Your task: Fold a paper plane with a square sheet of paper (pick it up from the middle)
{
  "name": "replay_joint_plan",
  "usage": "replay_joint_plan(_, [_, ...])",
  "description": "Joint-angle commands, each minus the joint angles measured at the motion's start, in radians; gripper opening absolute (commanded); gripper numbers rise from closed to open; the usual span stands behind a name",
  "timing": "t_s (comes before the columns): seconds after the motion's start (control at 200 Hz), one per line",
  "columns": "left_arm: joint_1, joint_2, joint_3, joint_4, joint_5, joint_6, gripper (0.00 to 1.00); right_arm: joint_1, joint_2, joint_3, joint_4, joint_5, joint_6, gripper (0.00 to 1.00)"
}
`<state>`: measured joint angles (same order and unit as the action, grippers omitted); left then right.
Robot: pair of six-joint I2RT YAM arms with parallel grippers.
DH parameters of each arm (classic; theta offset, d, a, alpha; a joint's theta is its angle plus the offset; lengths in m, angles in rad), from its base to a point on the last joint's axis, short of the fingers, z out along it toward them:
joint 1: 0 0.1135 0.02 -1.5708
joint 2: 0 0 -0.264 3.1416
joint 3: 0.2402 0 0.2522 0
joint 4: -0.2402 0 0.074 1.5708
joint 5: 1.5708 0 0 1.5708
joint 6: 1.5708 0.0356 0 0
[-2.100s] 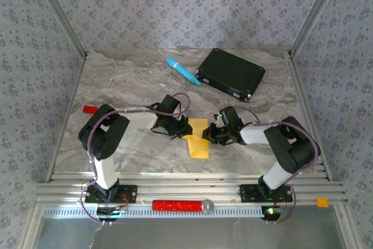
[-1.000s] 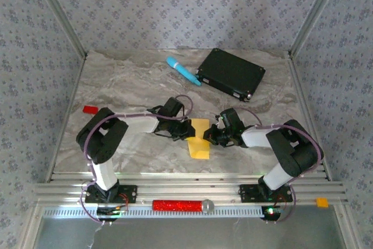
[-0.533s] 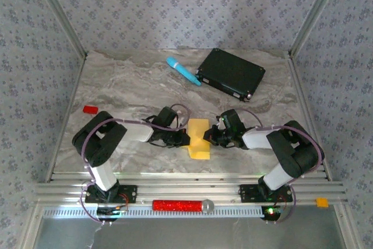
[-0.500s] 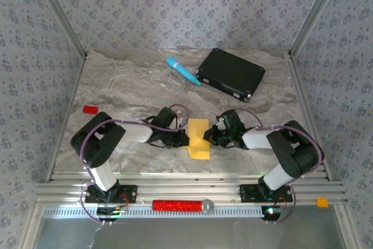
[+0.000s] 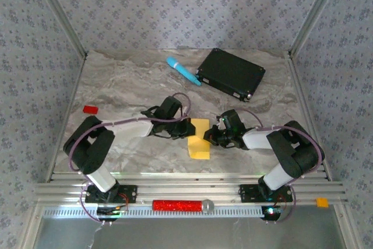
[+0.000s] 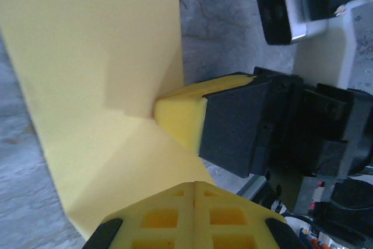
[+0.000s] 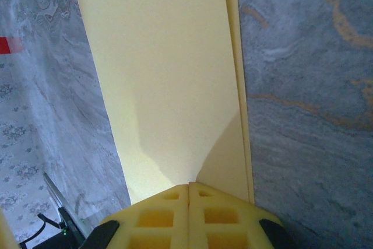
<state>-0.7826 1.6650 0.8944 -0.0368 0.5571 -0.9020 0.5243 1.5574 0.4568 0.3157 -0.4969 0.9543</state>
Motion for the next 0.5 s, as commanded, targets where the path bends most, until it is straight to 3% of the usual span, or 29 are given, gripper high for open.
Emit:
replay_joint_plan(0.0, [-0.023,0.07,-0.013,0.019,0.044,-0.03,0.0,-0.003,0.046,-0.059,-0.225,0.126,-0.002,0.0])
replay_joint_plan(0.235, [-0.027,0.121,-0.112,0.046,0.028,0.004,0.0,-0.003,0.044,-0.067,-0.222,0.129,0.001,0.0])
replay_joint_plan(0.495, [-0.026,0.037,-0.283,0.0,-0.039,0.09,0.0,-0.001,0.038,-0.075,-0.223,0.132,0.003,0.0])
